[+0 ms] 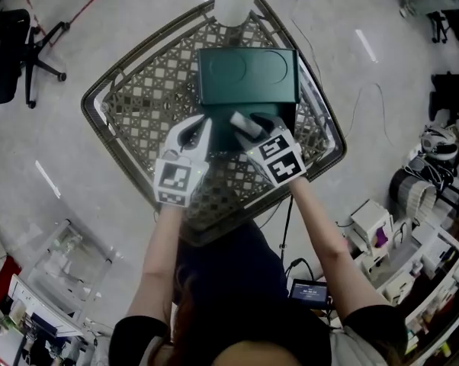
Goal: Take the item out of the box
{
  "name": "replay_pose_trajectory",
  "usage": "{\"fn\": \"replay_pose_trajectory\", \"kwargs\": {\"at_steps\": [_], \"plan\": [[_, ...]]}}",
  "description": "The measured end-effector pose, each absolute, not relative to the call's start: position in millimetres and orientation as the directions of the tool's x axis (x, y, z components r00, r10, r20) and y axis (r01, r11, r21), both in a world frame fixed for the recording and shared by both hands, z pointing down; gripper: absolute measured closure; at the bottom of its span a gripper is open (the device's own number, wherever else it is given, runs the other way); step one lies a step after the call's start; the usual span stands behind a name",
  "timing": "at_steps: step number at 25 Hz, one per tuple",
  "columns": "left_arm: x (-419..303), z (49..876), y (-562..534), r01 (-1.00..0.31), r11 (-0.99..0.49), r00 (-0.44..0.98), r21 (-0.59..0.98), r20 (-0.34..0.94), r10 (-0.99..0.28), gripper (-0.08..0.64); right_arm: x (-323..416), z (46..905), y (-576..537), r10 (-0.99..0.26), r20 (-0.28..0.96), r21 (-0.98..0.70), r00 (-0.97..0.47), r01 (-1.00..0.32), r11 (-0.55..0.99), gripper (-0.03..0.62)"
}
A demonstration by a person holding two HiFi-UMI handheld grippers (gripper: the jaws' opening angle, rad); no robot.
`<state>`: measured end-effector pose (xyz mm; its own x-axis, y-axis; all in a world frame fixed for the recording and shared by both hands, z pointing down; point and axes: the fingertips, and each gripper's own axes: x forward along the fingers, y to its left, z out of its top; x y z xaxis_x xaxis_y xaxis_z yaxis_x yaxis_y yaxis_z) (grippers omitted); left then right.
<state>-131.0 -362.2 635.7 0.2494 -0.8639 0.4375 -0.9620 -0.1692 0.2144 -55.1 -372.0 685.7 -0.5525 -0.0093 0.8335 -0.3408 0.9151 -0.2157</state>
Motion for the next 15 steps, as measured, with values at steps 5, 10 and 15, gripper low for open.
{"fn": "replay_pose_trajectory", "kwargs": {"at_steps": [5, 10, 15], "plan": [[-132.0, 637.1, -360.5, -0.959, -0.160, 0.249, 0.235, 0.424, -0.870, 0.552, -57.2, 700.6, -368.1, 0.042, 0.861, -0.198, -0.506, -0.259, 0.945, 0.342], [-133.0, 636.8, -359.5, -0.958, -0.142, 0.239, 0.250, 0.416, -0.877, 0.551, -55.8, 714.3, -366.1, 0.056, 0.884, -0.179, -0.464, -0.227, 0.957, 0.341], [-133.8, 635.9, -357.7, -0.956, -0.132, 0.233, 0.262, 0.408, -0.883, 0.552, -52.1, 721.8, -364.0, 0.044, 0.906, -0.141, -0.421, -0.203, 0.969, 0.347]]}}
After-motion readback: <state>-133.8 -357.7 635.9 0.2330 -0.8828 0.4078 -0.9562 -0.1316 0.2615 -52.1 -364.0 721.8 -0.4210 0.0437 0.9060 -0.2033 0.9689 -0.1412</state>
